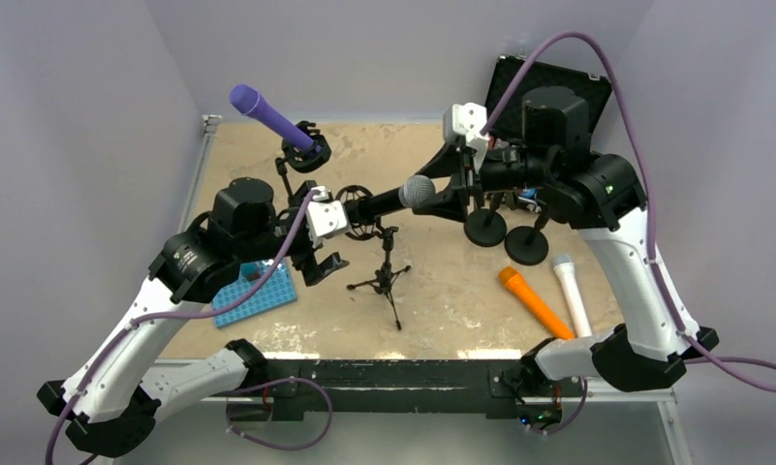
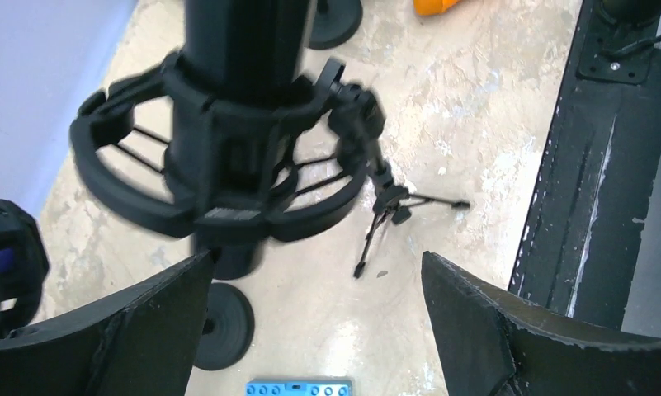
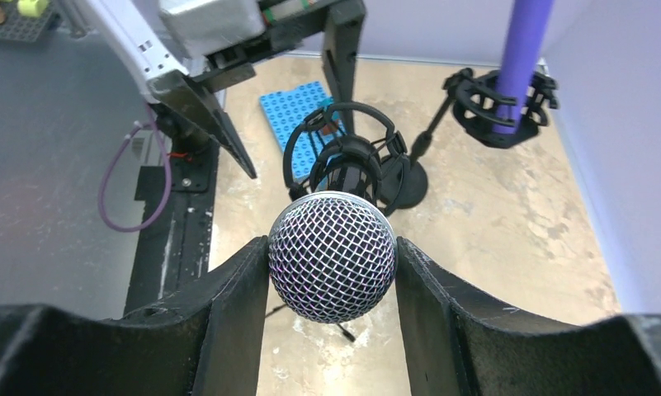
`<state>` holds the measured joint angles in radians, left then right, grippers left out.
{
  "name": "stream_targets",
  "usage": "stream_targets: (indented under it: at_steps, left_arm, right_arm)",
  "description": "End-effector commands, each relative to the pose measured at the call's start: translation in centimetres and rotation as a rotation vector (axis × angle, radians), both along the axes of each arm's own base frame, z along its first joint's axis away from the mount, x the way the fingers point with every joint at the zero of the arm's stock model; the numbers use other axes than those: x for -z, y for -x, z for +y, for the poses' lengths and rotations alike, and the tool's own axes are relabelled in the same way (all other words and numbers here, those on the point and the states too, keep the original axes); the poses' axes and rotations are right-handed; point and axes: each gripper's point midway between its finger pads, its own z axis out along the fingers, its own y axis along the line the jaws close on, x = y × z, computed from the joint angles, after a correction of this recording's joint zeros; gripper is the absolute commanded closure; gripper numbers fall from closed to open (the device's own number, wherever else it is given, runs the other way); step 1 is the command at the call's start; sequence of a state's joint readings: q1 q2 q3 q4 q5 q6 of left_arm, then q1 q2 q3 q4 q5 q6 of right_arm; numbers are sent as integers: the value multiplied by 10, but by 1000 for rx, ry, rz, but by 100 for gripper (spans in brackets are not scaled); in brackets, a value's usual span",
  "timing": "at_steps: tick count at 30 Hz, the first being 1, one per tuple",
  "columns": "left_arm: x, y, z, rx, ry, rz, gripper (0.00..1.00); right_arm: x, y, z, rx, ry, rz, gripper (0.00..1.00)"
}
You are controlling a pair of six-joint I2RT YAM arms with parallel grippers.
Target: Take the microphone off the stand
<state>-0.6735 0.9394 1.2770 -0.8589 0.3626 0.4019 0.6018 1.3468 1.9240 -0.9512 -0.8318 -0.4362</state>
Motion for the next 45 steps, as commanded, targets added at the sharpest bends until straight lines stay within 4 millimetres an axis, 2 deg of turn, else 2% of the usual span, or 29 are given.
stream_targets:
  at_steps: [1, 7, 13, 19, 23, 29, 36, 39, 42, 45]
  left_arm:
    - [-26, 1, 4, -19, 36, -30, 0]
    - [-39, 24, 19, 28, 0, -37, 0]
    - [-47, 28, 33, 5, -25, -87, 0]
    - [-88, 34, 33, 21, 37, -148, 0]
    - [-108, 24, 28, 1, 52, -165, 0]
    - [-152, 26, 3, 111, 169, -229, 0]
    - [-189, 9, -48, 230, 326, -215, 0]
    - [-193, -1, -65, 253, 349, -193, 0]
    - [-190, -15, -74, 250, 335, -202, 1]
    - [-183, -17, -82, 299, 314, -202, 4]
  right_arm:
    - [-29, 2, -18, 53, -46, -47, 100]
    - [-35, 8, -27, 86, -51, -54, 100]
    - [-38, 12, -34, 115, -48, -68, 100]
    - [-50, 21, -47, 145, -39, -96, 100]
    - [-57, 32, -56, 160, -40, -99, 100]
    - [-78, 42, -65, 189, -98, -144, 100]
    - [-111, 37, -58, 179, -184, -191, 100]
    - [-119, 35, -51, 149, -218, -203, 100]
    - [-119, 36, -46, 114, -224, -188, 100]
    - [-121, 36, -43, 112, -246, -159, 100]
